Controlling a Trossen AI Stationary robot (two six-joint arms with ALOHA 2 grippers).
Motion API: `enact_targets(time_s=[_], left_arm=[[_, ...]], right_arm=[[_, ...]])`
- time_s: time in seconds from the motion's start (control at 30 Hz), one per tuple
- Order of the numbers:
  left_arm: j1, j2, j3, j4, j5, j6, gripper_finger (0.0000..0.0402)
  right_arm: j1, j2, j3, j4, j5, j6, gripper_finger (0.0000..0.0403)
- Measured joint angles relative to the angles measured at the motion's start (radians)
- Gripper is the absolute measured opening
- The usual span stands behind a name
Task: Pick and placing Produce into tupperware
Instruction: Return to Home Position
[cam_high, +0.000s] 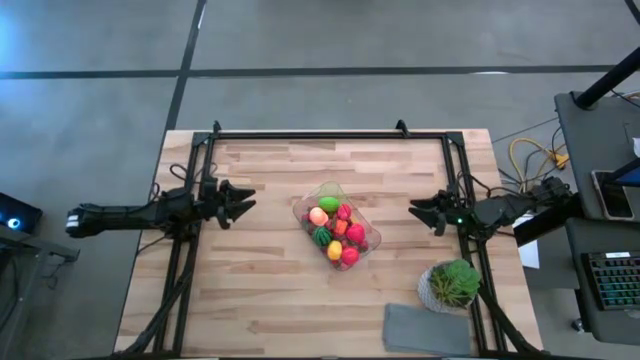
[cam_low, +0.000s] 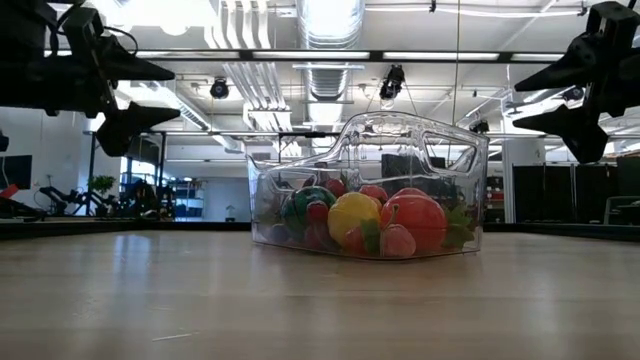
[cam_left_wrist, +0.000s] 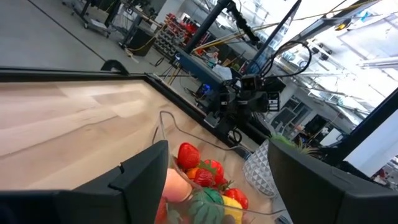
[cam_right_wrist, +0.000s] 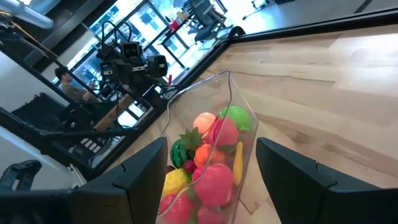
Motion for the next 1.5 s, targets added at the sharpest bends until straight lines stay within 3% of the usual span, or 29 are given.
enact_targets(time_s=[1.5], left_arm=[[0.000, 0.023, -0.002, -0.002, 0.001, 0.000, 0.0261]], right_arm=[[0.000, 0.003, 0.001, 0.000, -0.001, 0.000, 0.0238]])
